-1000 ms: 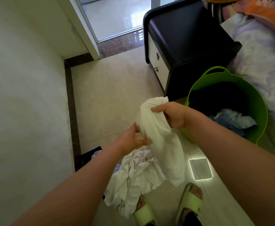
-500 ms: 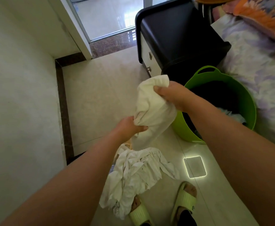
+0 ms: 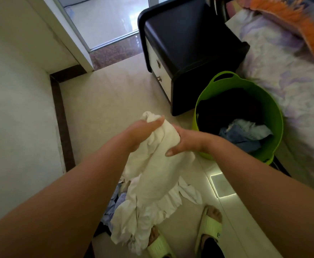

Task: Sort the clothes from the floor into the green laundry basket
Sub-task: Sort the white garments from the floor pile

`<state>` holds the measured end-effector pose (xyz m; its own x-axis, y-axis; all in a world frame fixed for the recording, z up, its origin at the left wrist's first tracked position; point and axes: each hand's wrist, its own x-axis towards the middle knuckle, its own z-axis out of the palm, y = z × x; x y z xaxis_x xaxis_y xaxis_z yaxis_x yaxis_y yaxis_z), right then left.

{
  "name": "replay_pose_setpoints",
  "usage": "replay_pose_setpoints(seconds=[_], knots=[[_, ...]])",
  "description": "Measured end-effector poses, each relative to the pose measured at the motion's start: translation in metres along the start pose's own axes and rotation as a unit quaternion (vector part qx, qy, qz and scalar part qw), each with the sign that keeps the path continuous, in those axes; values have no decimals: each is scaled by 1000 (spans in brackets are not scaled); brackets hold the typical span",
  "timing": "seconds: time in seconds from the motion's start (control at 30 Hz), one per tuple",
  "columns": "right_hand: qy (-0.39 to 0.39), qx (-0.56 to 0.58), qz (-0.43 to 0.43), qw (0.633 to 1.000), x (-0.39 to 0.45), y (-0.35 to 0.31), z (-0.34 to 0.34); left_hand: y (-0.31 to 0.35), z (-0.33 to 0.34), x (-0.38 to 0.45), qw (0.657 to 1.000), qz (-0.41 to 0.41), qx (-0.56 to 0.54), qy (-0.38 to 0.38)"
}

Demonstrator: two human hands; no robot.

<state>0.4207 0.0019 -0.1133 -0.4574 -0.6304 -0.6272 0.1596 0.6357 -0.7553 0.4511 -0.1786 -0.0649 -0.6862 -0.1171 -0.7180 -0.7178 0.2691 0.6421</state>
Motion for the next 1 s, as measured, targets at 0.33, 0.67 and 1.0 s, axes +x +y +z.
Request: replay_pose_setpoints(seconds=[0.33, 0.67, 1.0], knots=[[266, 306, -10, 914, -33, 38, -62, 67, 81, 32, 970, 132, -82, 187], [286, 498, -21, 818, -86, 111, -183, 95, 212, 84, 970, 9, -205, -132], [433, 138, 184, 872, -17, 171, -161, 49, 234, 96, 994, -95, -48, -7]])
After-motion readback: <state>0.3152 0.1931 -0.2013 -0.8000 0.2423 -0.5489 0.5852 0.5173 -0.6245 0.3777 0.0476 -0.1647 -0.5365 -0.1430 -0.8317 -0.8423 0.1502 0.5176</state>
